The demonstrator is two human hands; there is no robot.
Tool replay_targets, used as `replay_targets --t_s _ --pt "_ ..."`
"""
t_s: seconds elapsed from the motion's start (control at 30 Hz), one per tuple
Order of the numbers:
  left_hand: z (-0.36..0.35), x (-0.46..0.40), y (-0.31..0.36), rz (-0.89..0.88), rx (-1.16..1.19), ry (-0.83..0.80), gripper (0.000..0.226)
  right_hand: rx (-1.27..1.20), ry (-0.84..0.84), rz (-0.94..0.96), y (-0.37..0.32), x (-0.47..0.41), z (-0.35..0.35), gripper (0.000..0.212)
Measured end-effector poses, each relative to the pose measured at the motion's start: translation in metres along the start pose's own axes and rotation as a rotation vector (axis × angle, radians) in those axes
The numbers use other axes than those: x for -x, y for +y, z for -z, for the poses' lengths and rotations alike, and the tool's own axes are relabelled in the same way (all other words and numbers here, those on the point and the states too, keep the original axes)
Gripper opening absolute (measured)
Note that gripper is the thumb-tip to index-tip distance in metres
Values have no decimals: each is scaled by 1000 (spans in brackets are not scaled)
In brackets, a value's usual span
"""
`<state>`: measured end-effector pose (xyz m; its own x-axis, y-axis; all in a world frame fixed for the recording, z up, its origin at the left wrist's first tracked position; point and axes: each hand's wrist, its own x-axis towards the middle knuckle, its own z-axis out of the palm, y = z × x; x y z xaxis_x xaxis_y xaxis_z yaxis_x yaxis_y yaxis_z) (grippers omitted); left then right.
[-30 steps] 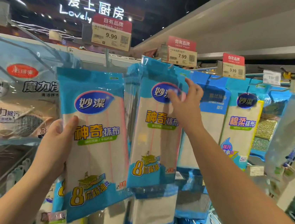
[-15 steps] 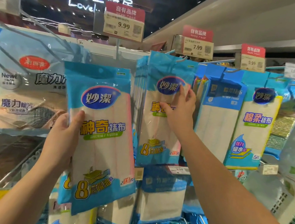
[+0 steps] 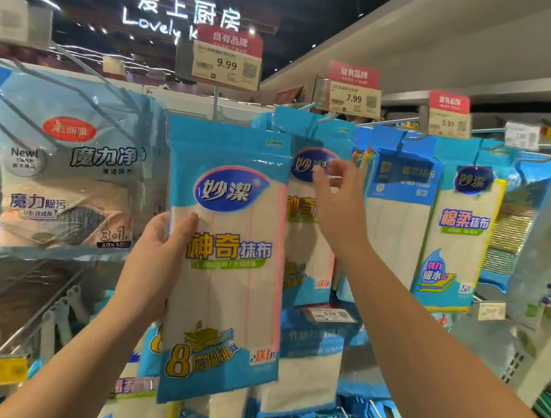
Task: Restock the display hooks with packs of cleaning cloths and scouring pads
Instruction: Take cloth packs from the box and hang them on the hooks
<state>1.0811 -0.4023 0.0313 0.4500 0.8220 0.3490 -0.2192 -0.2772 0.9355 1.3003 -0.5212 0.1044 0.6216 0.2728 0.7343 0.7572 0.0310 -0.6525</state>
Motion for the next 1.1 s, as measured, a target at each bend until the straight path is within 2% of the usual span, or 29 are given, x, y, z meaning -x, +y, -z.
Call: replay_targets --t_s 0.07,0.17,0.37,0.57,0.67,0.77,0.83,0.93,1.1 --pt "-8 3 2 6 14 -21 28 -146 -65 -33 -24 3 11 20" --pt "-18 5 2 6 1 -47 24 -240 -179 -30 -41 2 22 18" --pt "-33 12 6 -4 22 -95 25 -220 -164 -29 -41 6 36 34" --pt "-42 15 11 -14 22 -106 29 -185 -217 -36 -30 8 47 23" --pt "-46 13 12 30 15 -111 31 -169 -240 -30 -24 8 45 29" --pt "-52 8 12 128 57 -192 40 -120 -242 1 -21 4 42 39" --pt "-54 6 14 181 72 -289 60 -69 -228 31 -19 -2 45 45" --pt "-56 5 16 238 105 -435 89 -99 -200 -25 -16 -17 53 48" --pt "-58 3 19 244 123 -492 84 -156 -179 -39 -15 -38 59 53"
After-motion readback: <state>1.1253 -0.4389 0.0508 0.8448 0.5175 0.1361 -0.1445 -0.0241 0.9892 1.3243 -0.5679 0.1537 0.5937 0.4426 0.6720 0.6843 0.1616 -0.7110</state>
